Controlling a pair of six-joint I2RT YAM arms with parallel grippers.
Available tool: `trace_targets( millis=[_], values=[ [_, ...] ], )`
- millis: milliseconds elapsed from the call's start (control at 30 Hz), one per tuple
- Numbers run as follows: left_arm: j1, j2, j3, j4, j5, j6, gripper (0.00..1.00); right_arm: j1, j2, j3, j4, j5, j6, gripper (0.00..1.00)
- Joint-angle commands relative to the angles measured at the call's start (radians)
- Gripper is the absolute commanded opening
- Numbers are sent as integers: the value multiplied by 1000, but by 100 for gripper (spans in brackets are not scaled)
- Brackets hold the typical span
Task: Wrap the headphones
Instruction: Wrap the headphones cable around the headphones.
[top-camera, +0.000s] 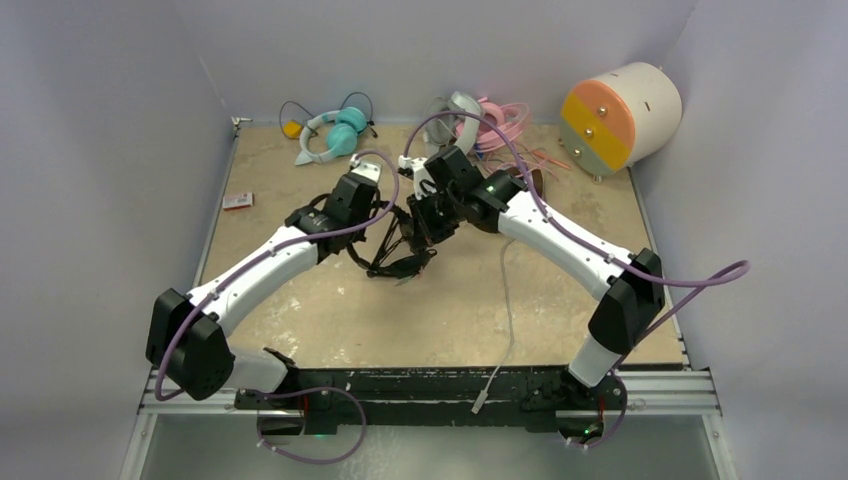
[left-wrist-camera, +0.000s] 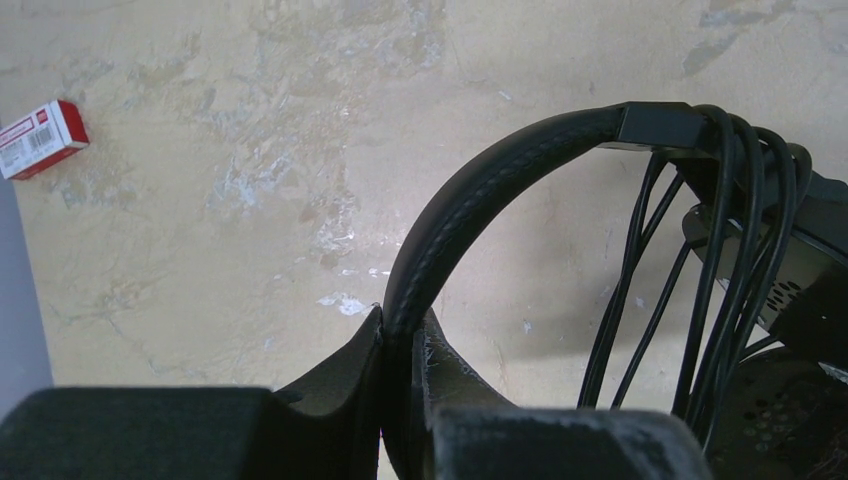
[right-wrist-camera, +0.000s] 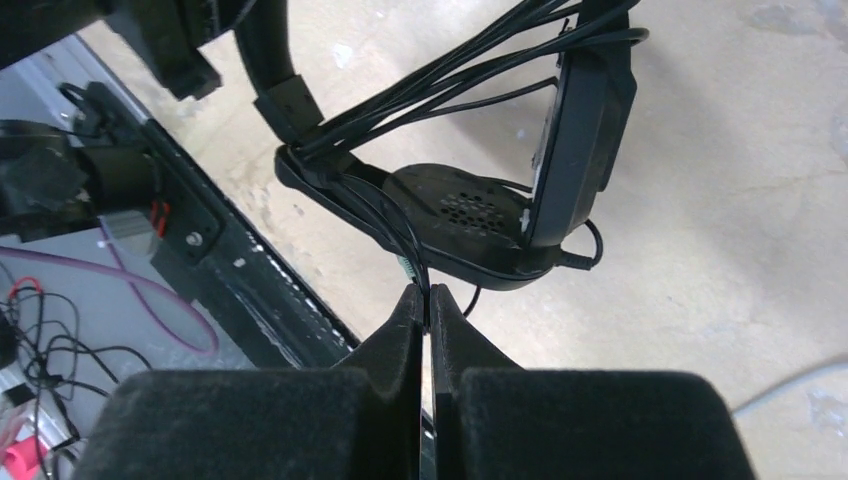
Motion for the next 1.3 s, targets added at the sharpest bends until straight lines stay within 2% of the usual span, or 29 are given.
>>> trace_targets(
  millis=[0, 333, 633, 767, 900, 1133, 1267],
  values=[
    [-18, 3, -10, 33, 20, 63, 0, -8, 8, 80, -122, 133, -71, 0],
    [-28, 39, -2, 23, 137, 94, 0, -7, 31, 105, -131, 225, -172, 0],
    [-27, 85, 73, -45, 318, -1, 0, -8, 16, -68, 95, 233, -157, 0],
    [-27, 93, 93, -64, 328, -26, 0, -8, -18, -152, 184, 234, -142, 2],
    [-28, 105, 108, -86, 368, -30, 0, -8, -54, -207, 233, 297, -143, 8],
    [-28, 127, 114, -110, 383, -23, 0, -8, -34, -169, 208, 444, -186, 10],
    [-28, 128, 114, -112, 379, -26, 0, -9, -24, -167, 212, 511, -199, 16]
  ],
)
